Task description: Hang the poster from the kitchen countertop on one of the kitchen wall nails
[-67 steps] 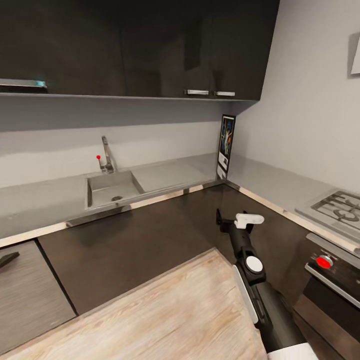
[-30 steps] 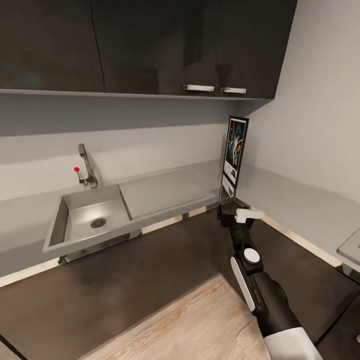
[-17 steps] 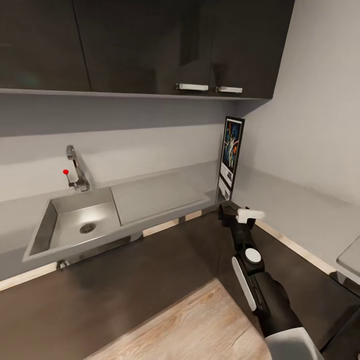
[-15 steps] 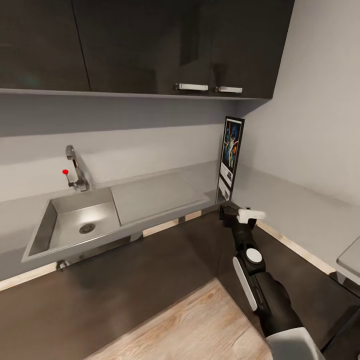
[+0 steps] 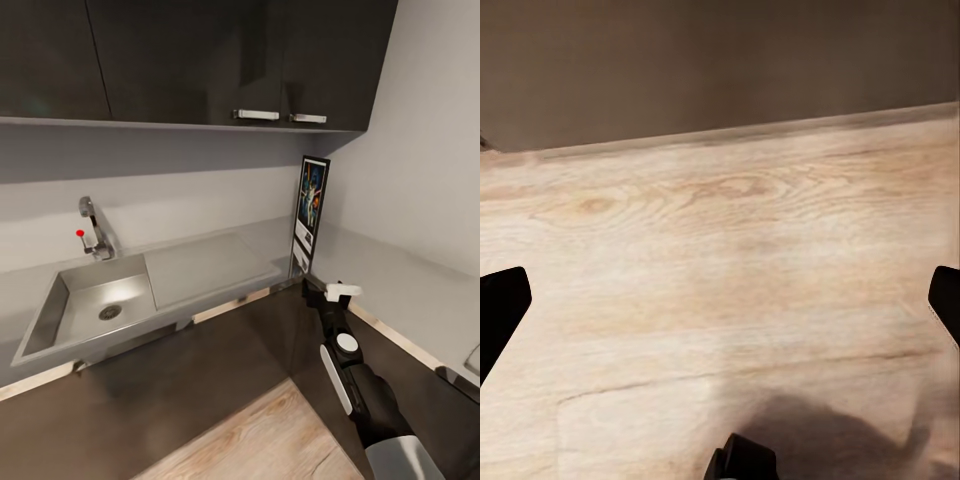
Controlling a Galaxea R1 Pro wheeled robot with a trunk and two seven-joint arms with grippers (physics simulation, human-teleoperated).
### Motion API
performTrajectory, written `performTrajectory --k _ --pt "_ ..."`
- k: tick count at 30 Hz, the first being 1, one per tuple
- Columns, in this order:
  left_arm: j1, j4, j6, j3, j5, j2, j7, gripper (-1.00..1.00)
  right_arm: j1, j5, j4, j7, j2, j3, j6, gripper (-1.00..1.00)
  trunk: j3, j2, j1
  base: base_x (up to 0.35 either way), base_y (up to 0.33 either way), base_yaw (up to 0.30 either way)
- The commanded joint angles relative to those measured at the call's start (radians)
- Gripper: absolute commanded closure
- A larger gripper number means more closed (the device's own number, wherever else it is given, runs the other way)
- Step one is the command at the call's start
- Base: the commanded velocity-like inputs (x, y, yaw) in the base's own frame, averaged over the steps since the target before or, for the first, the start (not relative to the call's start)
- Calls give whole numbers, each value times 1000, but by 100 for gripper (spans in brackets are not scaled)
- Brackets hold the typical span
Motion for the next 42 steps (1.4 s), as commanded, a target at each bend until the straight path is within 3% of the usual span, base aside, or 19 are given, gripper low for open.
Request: performTrajectory --k 1,9,16,19,31,42 --pt "0 -1 -1 0 7 0 -3 -100 -1 -1 -1 -6 0 2 5 -100 -1 0 1 301 0 0" --pt "0 -1 -1 4 7 1 -3 -100 -1 -1 0 -7 1 4 3 -100 -1 0 1 185 0 0" --pt "0 3 -1 38 6 5 -3 -100 -1 -1 1 -8 2 4 3 -100 -1 0 1 192 -42 0" --pt "0 48 -2 52 6 8 -4 -100 -1 -1 1 -8 3 4 1 -100 -1 0 1 49 -14 0" --pt "0 143 -4 61 5 15 -3 -100 -1 -1 0 -10 4 4 -1 -100 -1 0 1 26 -2 0" --pt "0 155 -4 61 5 15 -3 -100 -1 0 0 -11 3 3 -2 -100 -1 0 1 184 -11 0"
